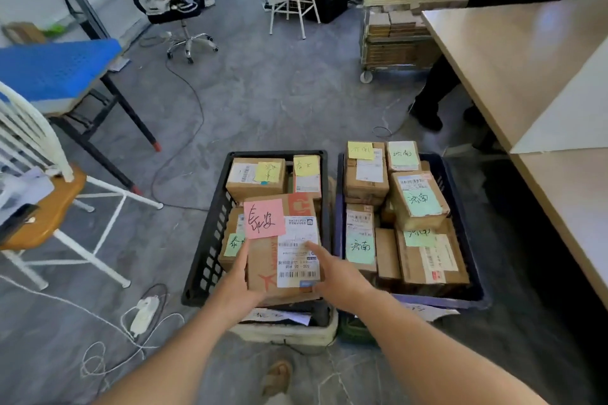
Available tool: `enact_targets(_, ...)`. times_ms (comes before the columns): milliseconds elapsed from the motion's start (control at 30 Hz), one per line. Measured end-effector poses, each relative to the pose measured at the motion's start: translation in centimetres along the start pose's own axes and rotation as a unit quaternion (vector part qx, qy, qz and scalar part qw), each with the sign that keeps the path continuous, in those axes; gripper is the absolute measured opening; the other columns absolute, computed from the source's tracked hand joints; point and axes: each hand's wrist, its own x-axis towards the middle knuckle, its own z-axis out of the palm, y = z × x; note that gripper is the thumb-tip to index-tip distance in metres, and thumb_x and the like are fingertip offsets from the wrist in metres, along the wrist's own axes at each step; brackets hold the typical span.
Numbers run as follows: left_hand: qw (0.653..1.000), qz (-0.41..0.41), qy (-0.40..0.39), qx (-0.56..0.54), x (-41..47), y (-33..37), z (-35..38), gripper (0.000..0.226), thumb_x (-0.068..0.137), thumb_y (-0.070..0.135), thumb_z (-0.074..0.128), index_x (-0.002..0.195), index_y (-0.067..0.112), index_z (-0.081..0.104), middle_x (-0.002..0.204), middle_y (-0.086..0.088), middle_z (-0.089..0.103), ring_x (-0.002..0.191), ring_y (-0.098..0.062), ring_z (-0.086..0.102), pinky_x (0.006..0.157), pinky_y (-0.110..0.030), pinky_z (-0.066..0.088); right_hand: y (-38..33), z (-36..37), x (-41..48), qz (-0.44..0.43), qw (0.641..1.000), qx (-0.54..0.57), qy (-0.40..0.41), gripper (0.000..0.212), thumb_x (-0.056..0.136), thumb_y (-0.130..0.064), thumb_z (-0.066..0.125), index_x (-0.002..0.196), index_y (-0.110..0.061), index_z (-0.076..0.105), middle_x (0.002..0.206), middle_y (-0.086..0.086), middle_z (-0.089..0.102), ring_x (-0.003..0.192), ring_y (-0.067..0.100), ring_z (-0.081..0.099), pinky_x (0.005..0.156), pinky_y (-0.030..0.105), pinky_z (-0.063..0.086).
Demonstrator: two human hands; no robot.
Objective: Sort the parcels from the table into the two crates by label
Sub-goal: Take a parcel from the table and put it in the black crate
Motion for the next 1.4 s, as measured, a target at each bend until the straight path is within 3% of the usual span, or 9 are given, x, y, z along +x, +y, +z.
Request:
enact_targets(167, 0.999, -0.017, -0.031, 0.017, 3.8, -3.0, -3.5, 0.104, 0.082, 0.031, 0.075, 0.150, 0.051, -0.003, 0.118, 0.018, 0.052, 0.098, -0.012, 0.056, 0.073, -0.022, 0.044, -2.2, 3.2, 4.9, 0.032, 0.999, 0.010, -0.020, 0.080, 0.095, -0.009, 0.051, 0.153, -0.039, 0.005, 0.131, 0.010, 0.051, 0.094, 0.022, 0.054, 0.061, 0.024, 0.038)
enact_targets(333, 0.996, -0.032, -0.087, 0.020, 8.9, -5.2, -3.7, 0.103, 0.086, 0.024, 0.069, 0.148, 0.051, -0.008, 0.135, 0.008, 0.054, 0.107, -0.013, 0.056, 0.093, -0.029, 0.046, -1.9, 4.4, 8.6, 0.083, 0.996, 0.022, -0.009, 0.079, 0.095, -0.005, 0.047, 0.153, -0.041, 0.006, 0.131, 0.008, 0.052, 0.074, 0.011, 0.048, 0.048, 0.016, 0.032)
enact_targets(467, 0.992, -0.024, -0.124, 0.026, 12.4, -5.5, -1.9, 0.101, 0.088, 0.026, 0.066, 0.147, 0.054, -0.011, 0.148, 0.004, 0.042, 0.122, -0.019, 0.050, 0.100, -0.033, 0.044, 0.1, 4.5, 10.6, 0.140, 0.990, 0.020, 0.011, 0.080, 0.095, -0.014, 0.054, 0.151, -0.046, 0.006, 0.132, 0.004, 0.053, 0.095, 0.019, 0.062, 0.074, 0.032, 0.057)
enact_targets(633, 0.988, -0.022, -0.146, 0.047, 15.9, -6.0, 0.7, 0.095, 0.094, 0.021, 0.061, 0.148, 0.051, -0.011, 0.158, 0.001, 0.026, 0.126, -0.020, 0.046, 0.091, -0.028, 0.041, 2.4, 4.6, 12.8, 0.155, 0.988, -0.005, 0.024, 0.079, 0.093, -0.022, 0.059, 0.150, -0.045, 0.010, 0.132, 0.002, 0.051, 0.106, 0.019, 0.059, 0.085, 0.034, 0.056)
enact_targets(767, 0.988, -0.011, -0.144, 0.052, 18.0, -6.0, 1.6, 0.094, 0.095, 0.011, 0.059, 0.151, 0.045, -0.009, 0.160, 0.000, 0.022, 0.139, -0.023, 0.035, 0.107, -0.035, 0.035, 2.9, 4.9, 14.3, 0.136, 0.982, -0.114, 0.063, 0.071, 0.096, -0.020, 0.052, 0.153, -0.034, 0.012, 0.140, 0.005, 0.035, 0.128, 0.023, 0.034, 0.097, 0.036, 0.048)
enact_targets(867, 0.987, -0.012, -0.142, 0.080, 18.9, -5.9, 2.5, 0.089, 0.097, 0.014, 0.055, 0.152, 0.043, -0.010, 0.154, -0.005, 0.032, 0.108, -0.018, 0.054, 0.086, -0.028, 0.045, 2.9, 5.0, 14.9, 0.129, 0.974, -0.174, 0.069, 0.069, 0.095, -0.017, 0.049, 0.153, -0.030, 0.013, 0.148, 0.009, 0.024, 0.135, 0.027, 0.025, 0.106, 0.036, 0.038)
enact_targets(1033, 0.982, -0.020, -0.152, 0.106, 19.9, -5.8, 3.2, 0.090, 0.098, 0.018, 0.054, 0.151, 0.043, -0.014, 0.145, -0.006, 0.043, 0.071, 0.000, 0.039, 0.056, -0.015, 0.032, 2.5, 5.3, 15.6, 0.148, 0.951, -0.259, 0.076, 0.069, 0.093, -0.025, 0.054, 0.152, -0.026, 0.018, 0.148, 0.012, 0.017, 0.133, 0.031, 0.023, 0.110, 0.039, 0.029)
enact_targets(1200, 0.977, 0.005, -0.159, 0.144, 20.1, -5.9, 2.4, 0.098, 0.096, 0.019, 0.057, 0.148, 0.044, -0.022, 0.144, -0.004, 0.047, 0.093, -0.010, 0.053, 0.077, -0.025, 0.045, 1.7, 4.5, 15.7, 0.157, 0.948, -0.273, 0.050, 0.072, 0.092, -0.025, 0.055, 0.152, -0.028, 0.017, 0.155, 0.015, 0.005, 0.137, 0.034, 0.019, 0.113, 0.042, 0.025)
enact_targets(1400, 0.955, 0.034, -0.166, 0.243, 18.2, -3.7, 0.7, 0.100, 0.093, 0.033, 0.060, 0.150, 0.036, -0.021, 0.161, -0.009, 0.009, 0.138, -0.029, 0.034, 0.109, -0.048, 0.038, 0.2, 2.4, 12.8, 0.168, 0.952, -0.248, 0.070, 0.067, 0.089, -0.017, 0.056, 0.147, -0.023, 0.024, 0.155, 0.014, 0.013, 0.139, 0.032, 0.022, 0.111, 0.041, 0.026)
